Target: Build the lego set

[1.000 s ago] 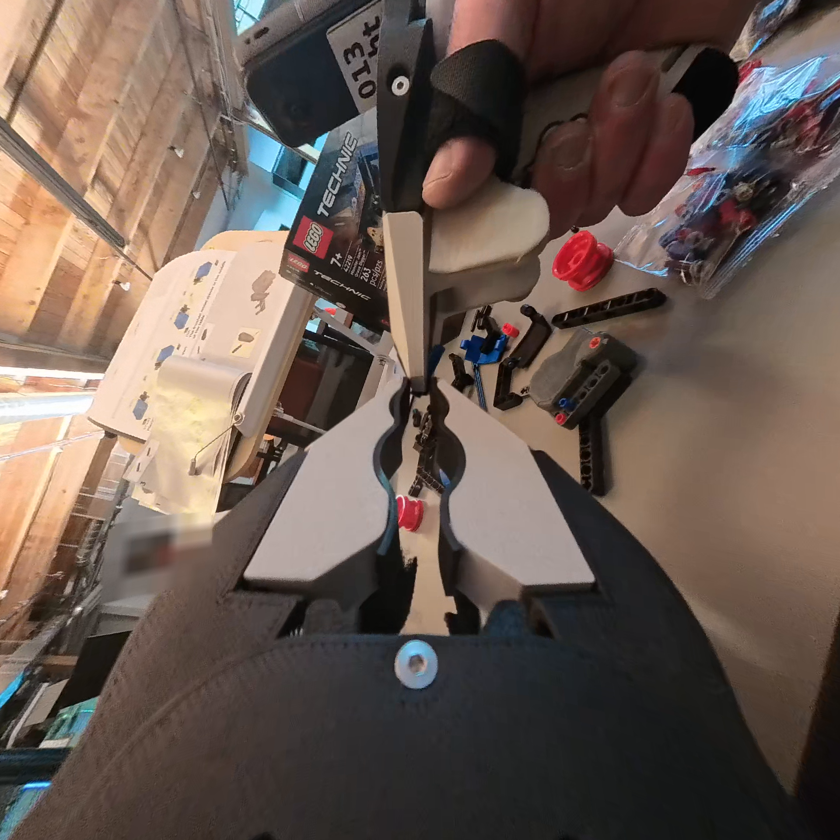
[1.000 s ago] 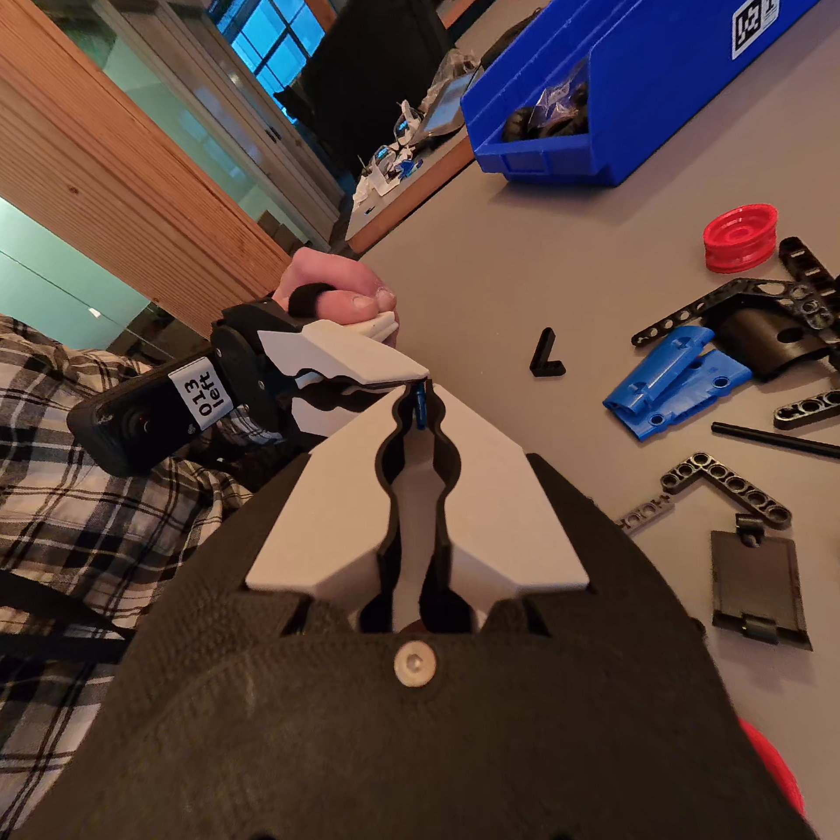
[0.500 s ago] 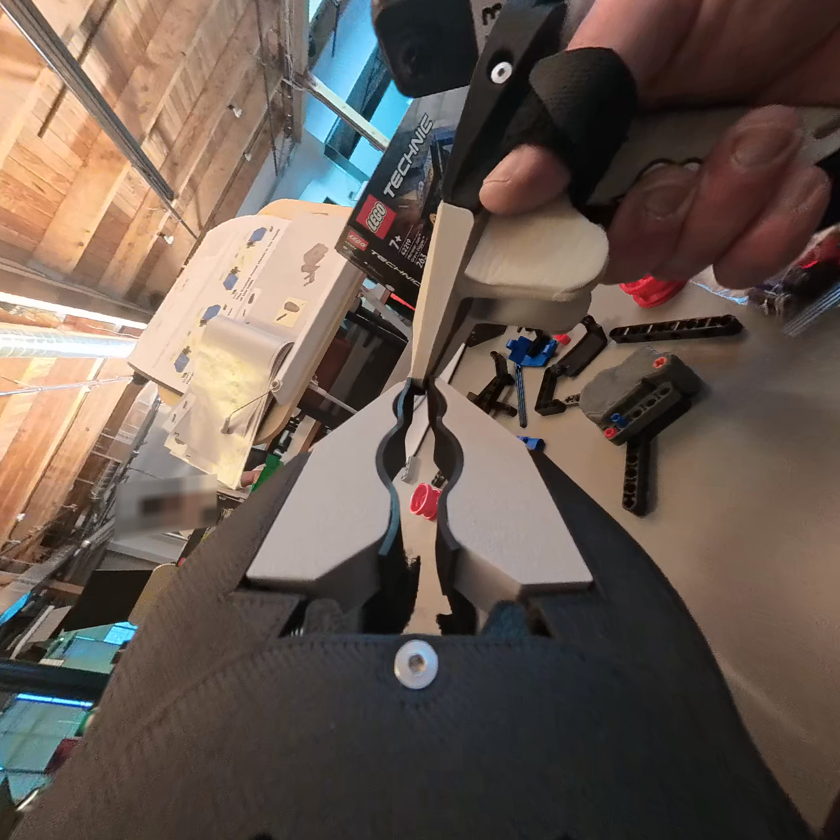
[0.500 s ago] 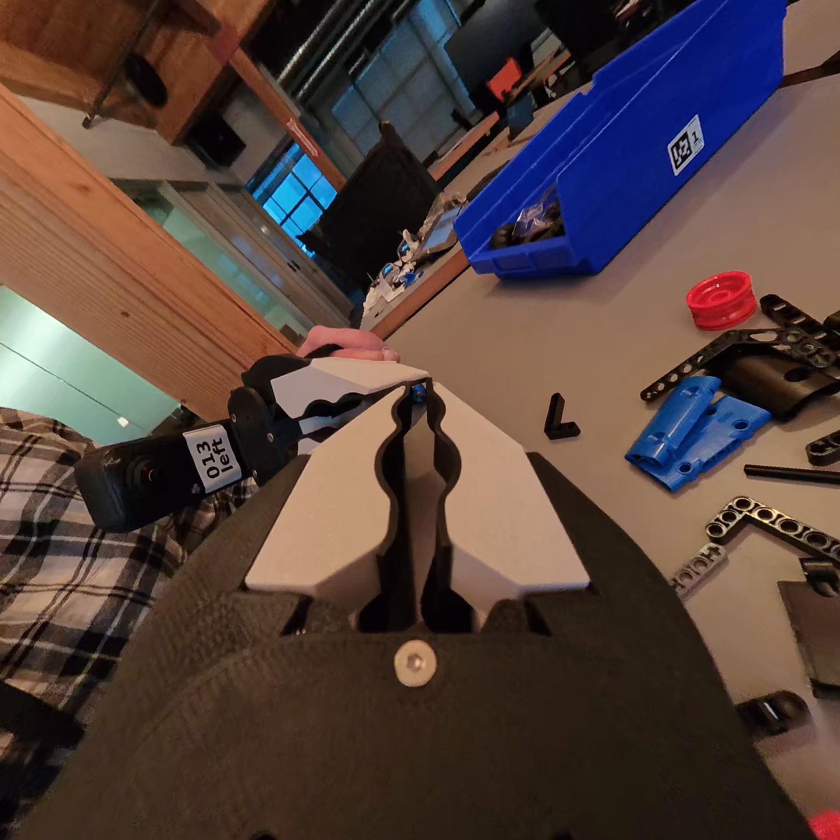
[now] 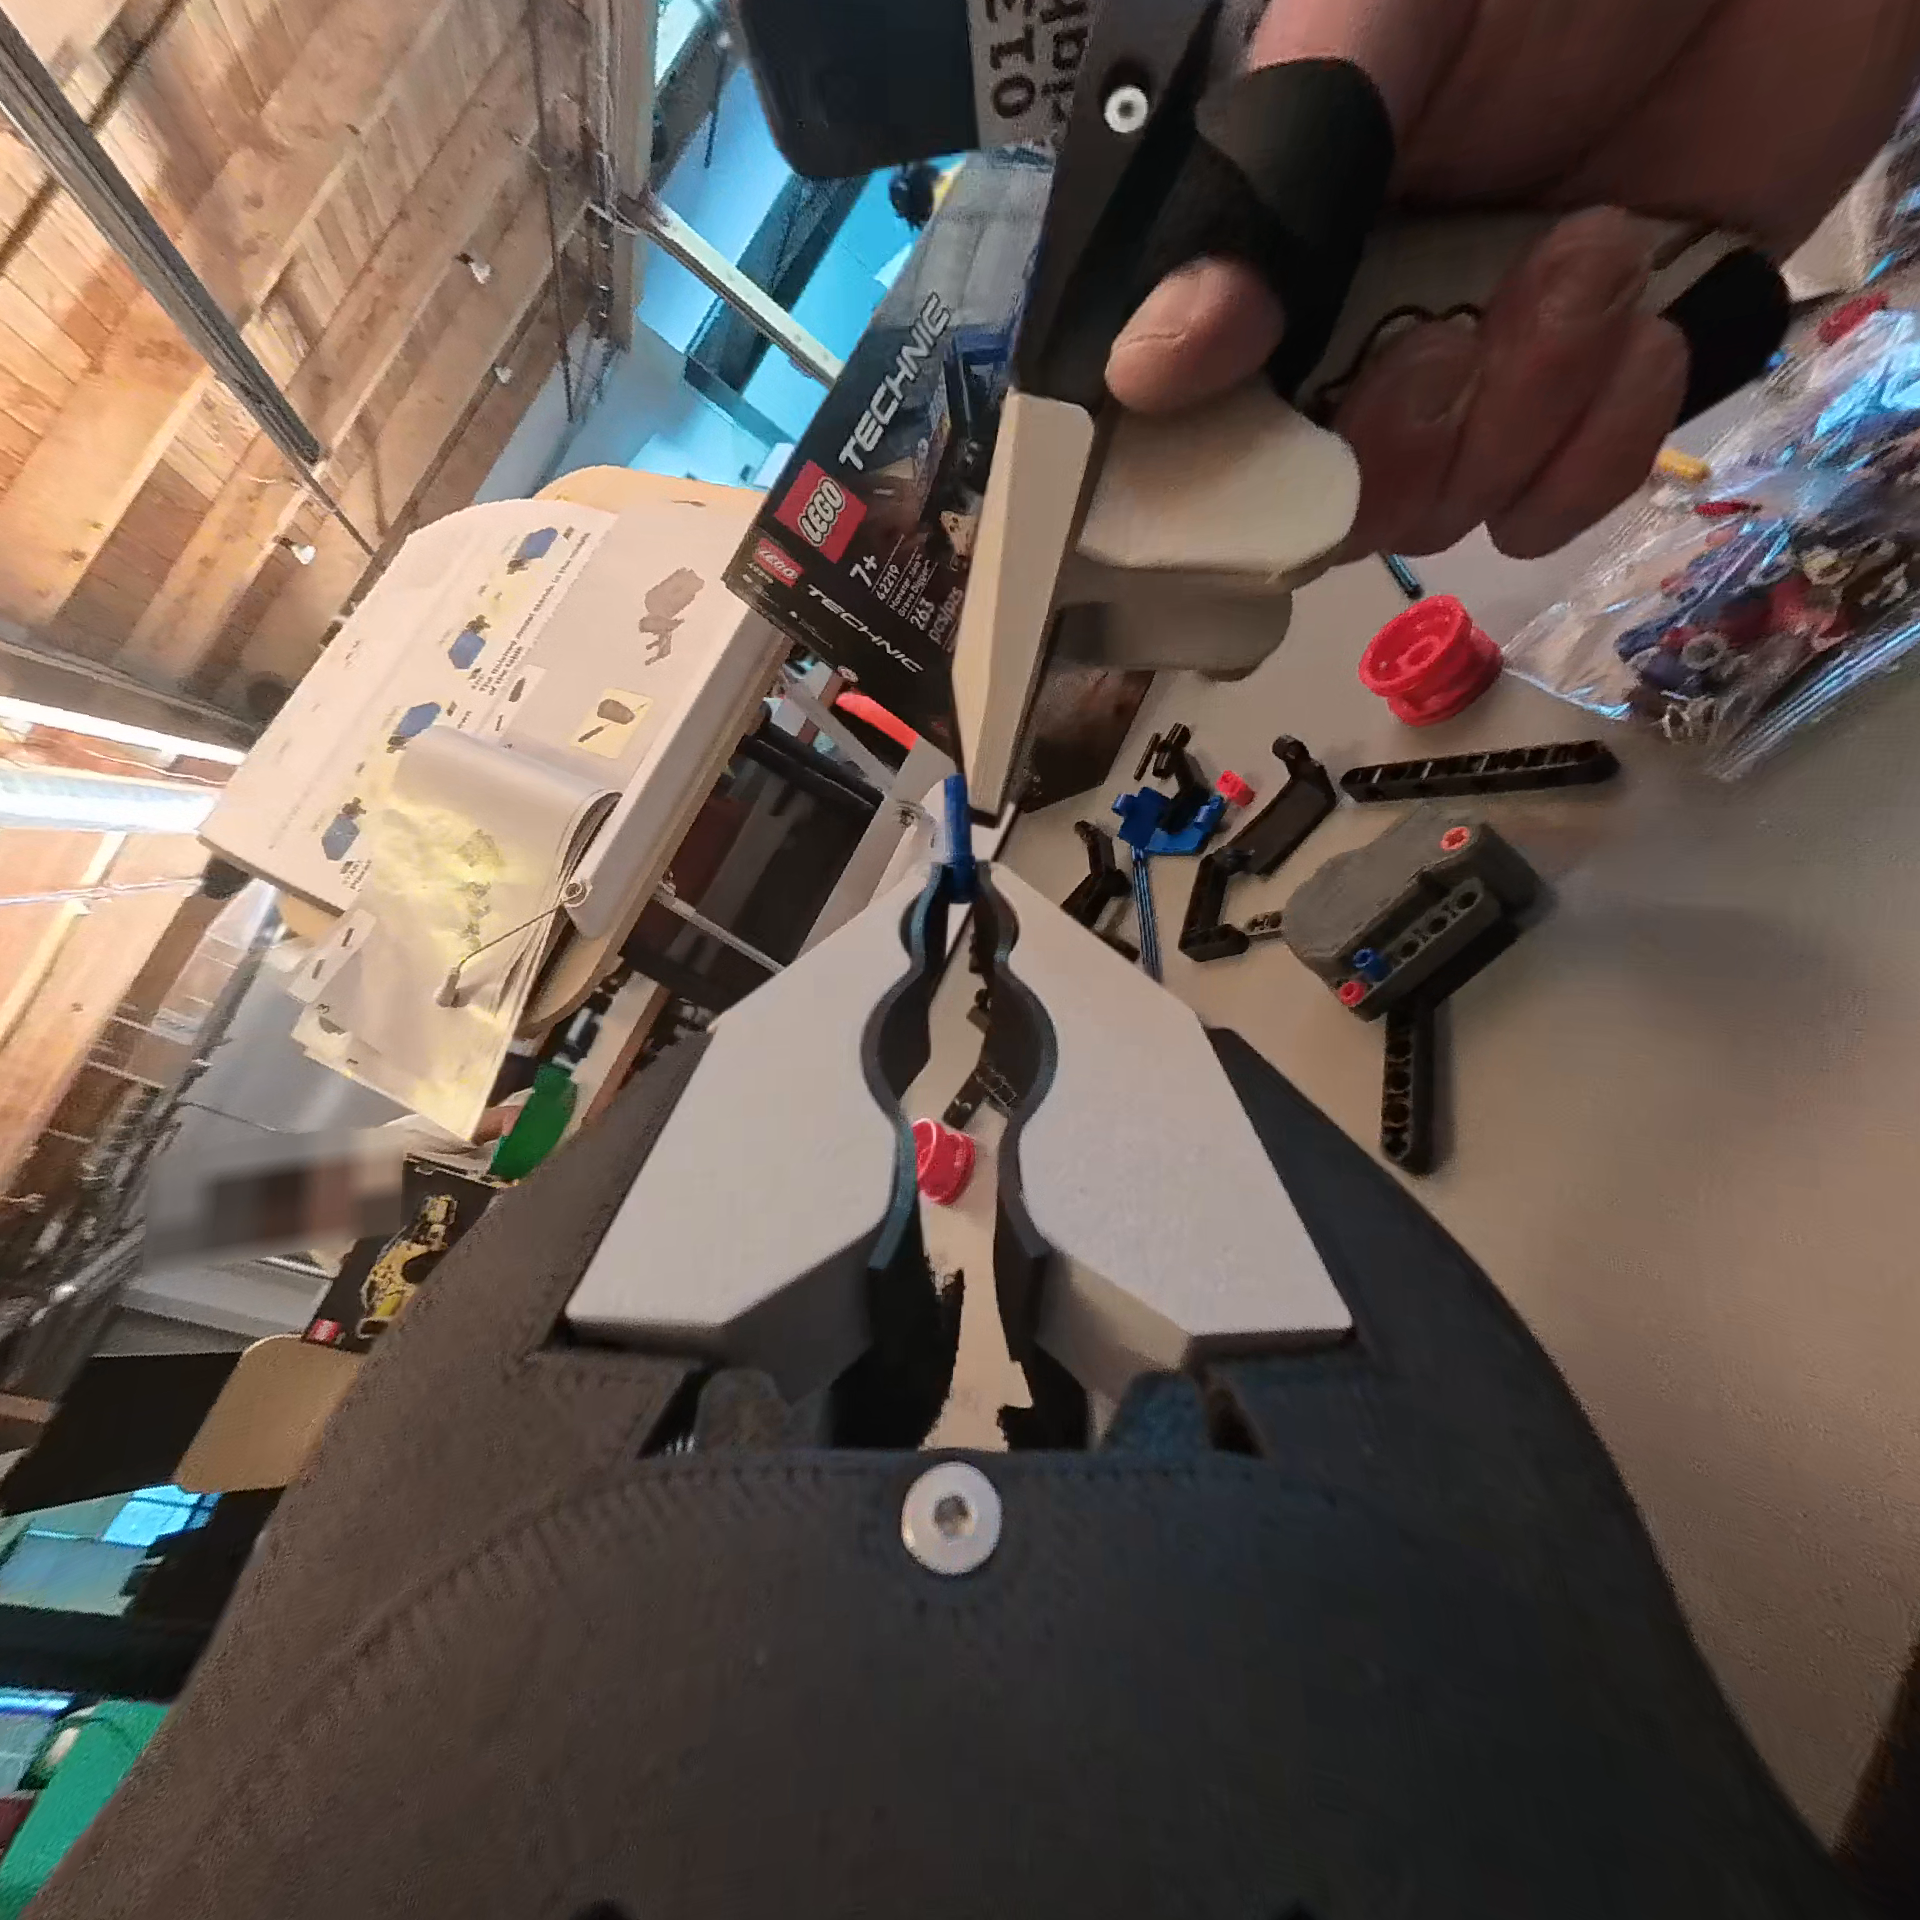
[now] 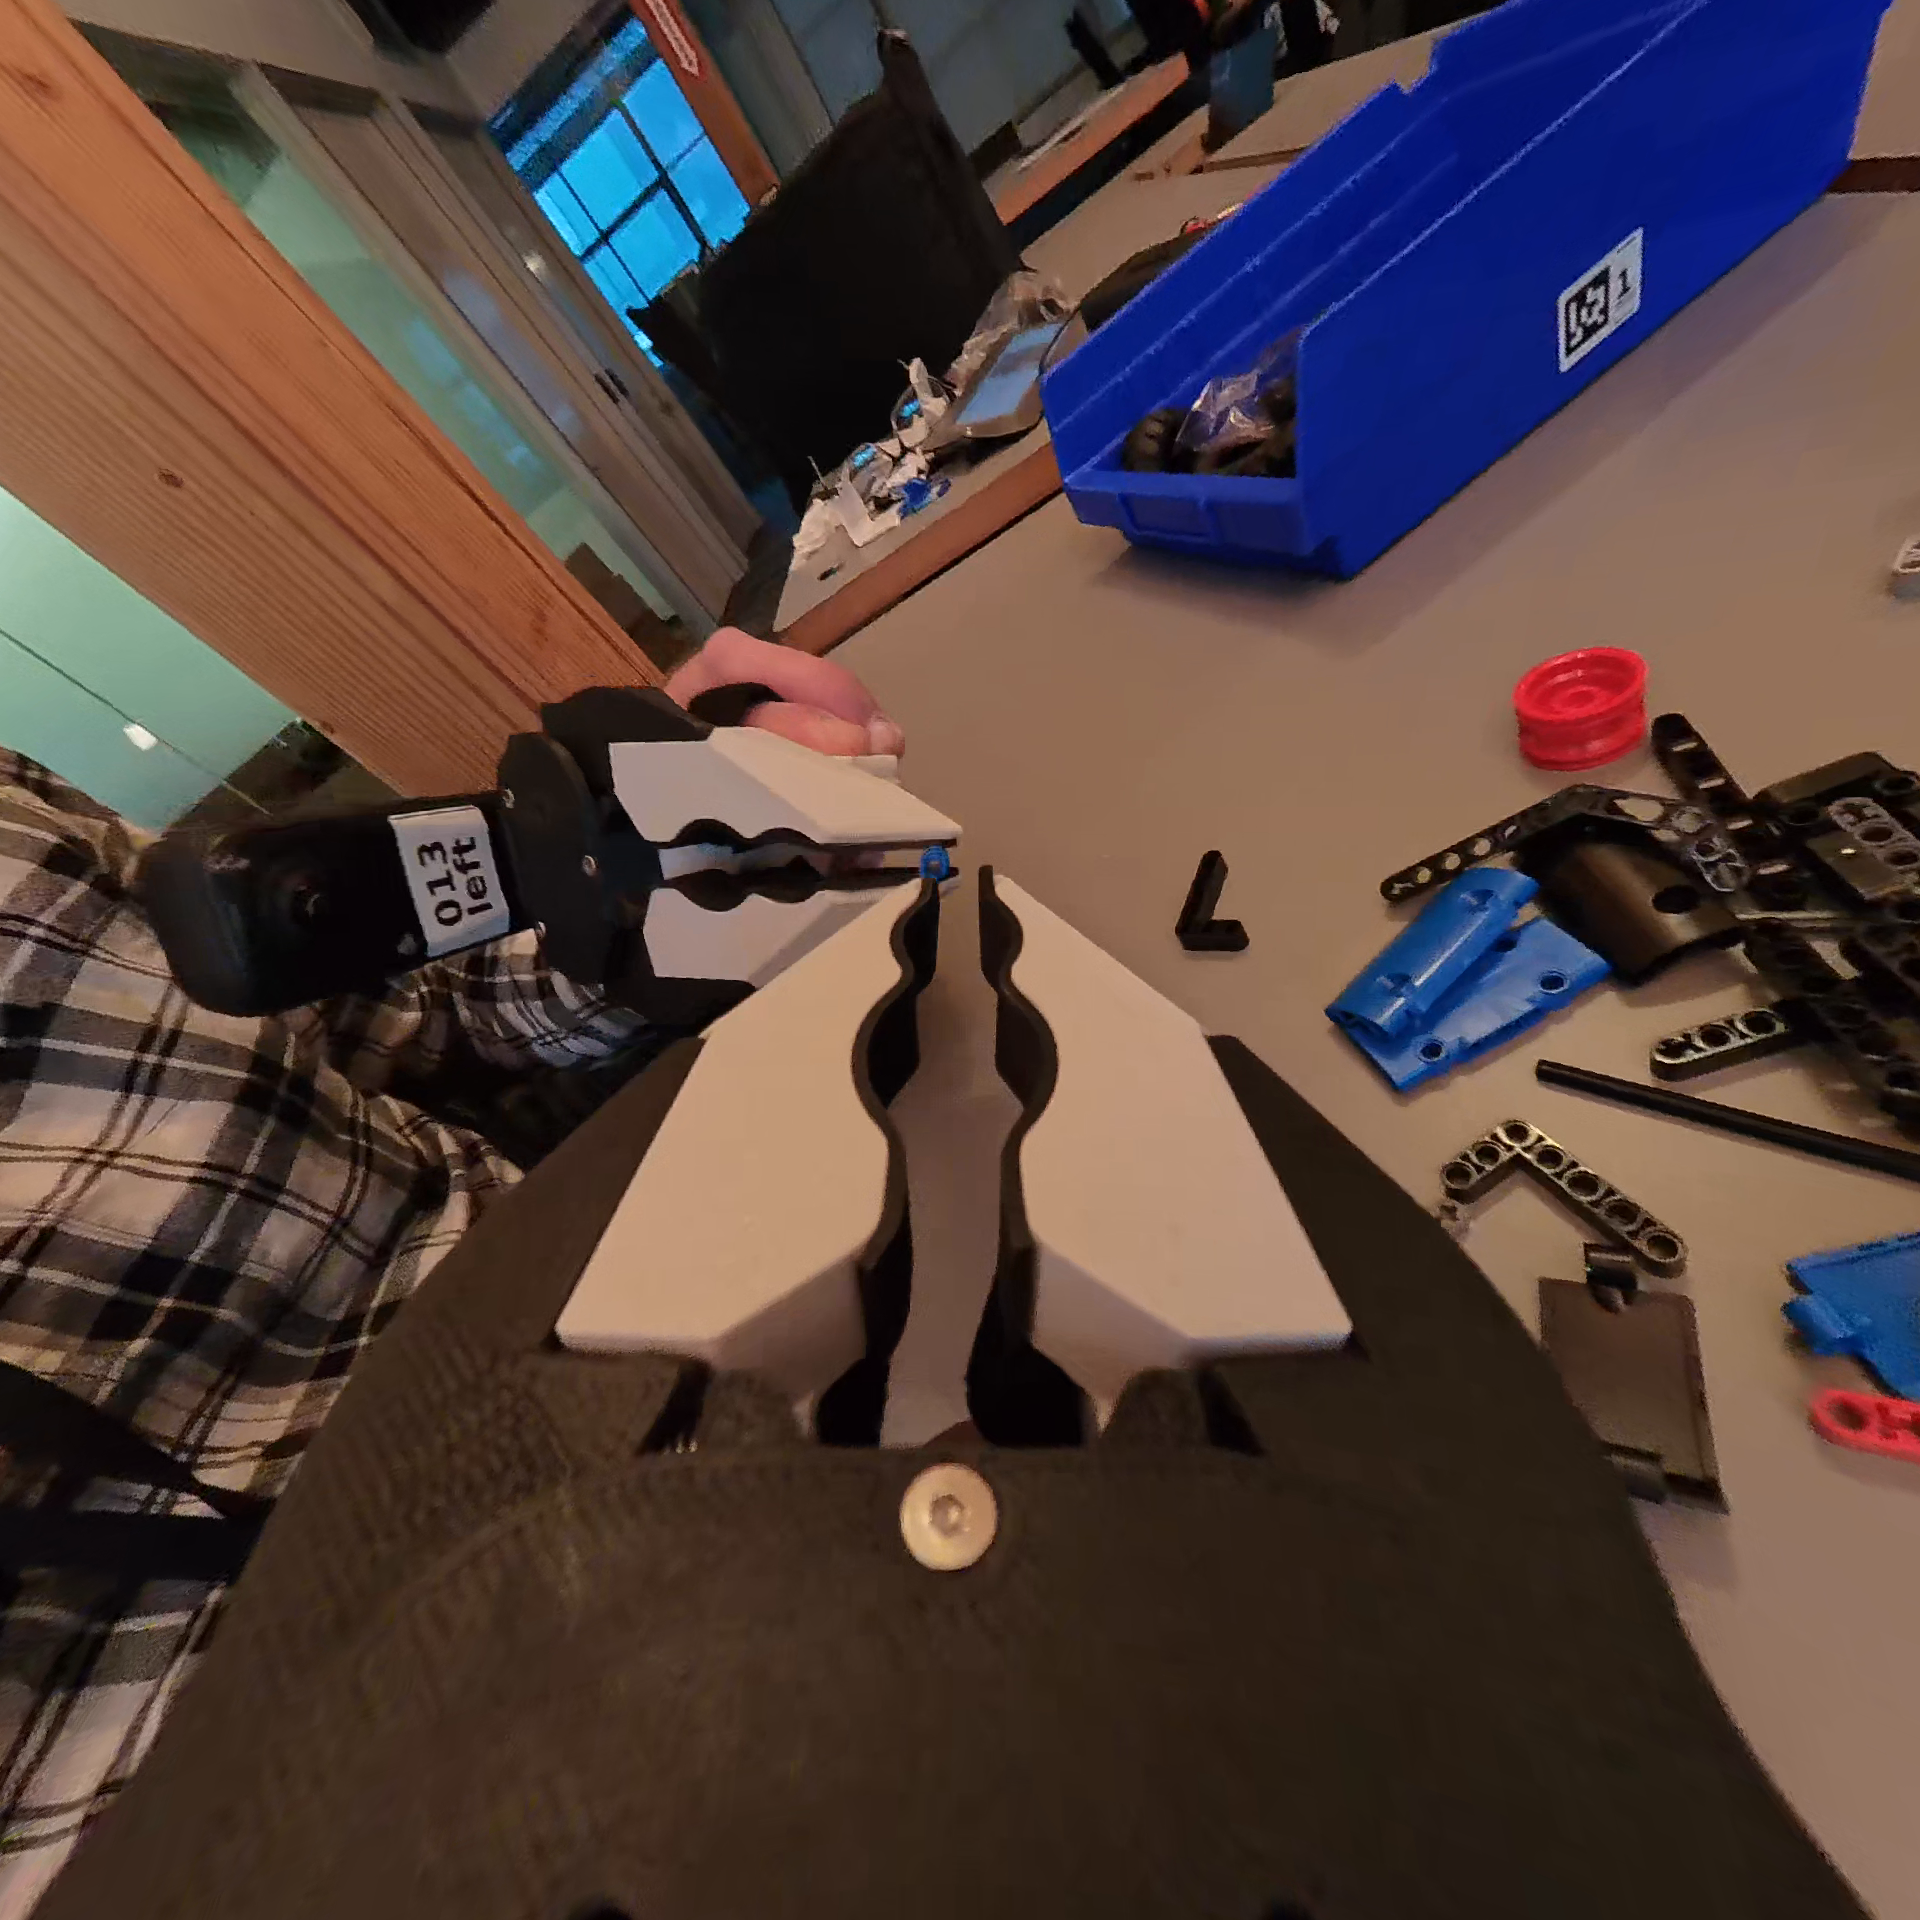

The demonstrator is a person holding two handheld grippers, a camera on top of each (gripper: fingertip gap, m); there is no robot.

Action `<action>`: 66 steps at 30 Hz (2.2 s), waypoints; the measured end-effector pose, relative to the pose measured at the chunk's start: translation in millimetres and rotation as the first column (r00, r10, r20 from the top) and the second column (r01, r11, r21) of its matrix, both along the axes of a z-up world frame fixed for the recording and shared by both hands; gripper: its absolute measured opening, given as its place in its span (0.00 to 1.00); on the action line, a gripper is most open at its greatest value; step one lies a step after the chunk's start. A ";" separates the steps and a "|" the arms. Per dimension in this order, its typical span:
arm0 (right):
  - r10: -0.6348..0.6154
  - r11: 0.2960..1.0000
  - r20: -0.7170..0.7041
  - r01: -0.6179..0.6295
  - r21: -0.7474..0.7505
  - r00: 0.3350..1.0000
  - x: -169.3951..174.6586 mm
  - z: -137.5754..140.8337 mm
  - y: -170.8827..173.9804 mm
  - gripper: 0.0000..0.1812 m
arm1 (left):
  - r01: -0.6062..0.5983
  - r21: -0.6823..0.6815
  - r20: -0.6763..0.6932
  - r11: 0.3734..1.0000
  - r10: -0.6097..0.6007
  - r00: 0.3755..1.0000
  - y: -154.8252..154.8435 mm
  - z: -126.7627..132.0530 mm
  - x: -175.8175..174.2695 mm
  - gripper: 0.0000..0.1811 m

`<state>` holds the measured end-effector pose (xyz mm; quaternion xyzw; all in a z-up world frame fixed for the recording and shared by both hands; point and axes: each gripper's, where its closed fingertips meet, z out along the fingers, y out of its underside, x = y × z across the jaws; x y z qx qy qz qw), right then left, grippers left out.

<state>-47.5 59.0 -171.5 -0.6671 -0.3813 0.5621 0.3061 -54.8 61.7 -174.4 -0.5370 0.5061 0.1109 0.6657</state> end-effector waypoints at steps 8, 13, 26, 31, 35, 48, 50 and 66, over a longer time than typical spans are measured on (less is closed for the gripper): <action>0.017 1.000 -0.005 -0.017 -0.016 1.000 -4.7 -2.1 -3.2 0.04 | 0.006 0.008 -0.061 1.000 -0.005 0.998 -2.1 -8.3 6.4 0.01; 0.019 1.000 0.016 -0.019 -0.014 1.000 -4.9 -5.0 -3.8 0.02 | 0.001 0.004 -0.061 1.000 -0.001 0.998 -1.5 -9.8 6.6 0.01; -0.010 0.997 0.105 0.002 0.079 0.994 -3.9 -12.9 -1.1 0.02 | 0.018 -0.065 -0.012 0.998 -0.019 1.000 -0.4 -14.3 6.9 0.06; 0.007 0.937 0.391 -0.143 0.319 0.920 8.4 -48.1 -6.0 0.01 | 0.075 -0.511 0.053 0.857 -0.055 0.997 -0.8 -60.2 -6.7 0.22; 0.010 0.839 0.592 -0.329 0.433 0.806 10.8 -81.1 -14.0 0.01 | 0.149 -0.698 0.066 0.701 -0.143 0.987 -16.8 -88.6 -1.2 0.20; -0.036 0.741 0.773 -0.502 0.446 0.633 8.8 -111.7 -15.2 0.01 | 0.112 -0.772 -0.001 0.625 -0.177 0.984 -20.2 -120.5 5.5 0.03; -0.025 0.745 0.777 -0.507 0.434 0.629 9.5 -111.7 -15.2 0.01 | 0.113 -0.771 0.000 0.626 -0.178 0.984 -20.1 -120.5 5.6 0.03; 0.089 0.742 0.868 -0.614 0.270 0.489 9.9 -114.4 -15.2 0.00 | 0.127 -0.782 0.024 0.611 -0.173 0.985 -19.5 -120.3 6.8 0.03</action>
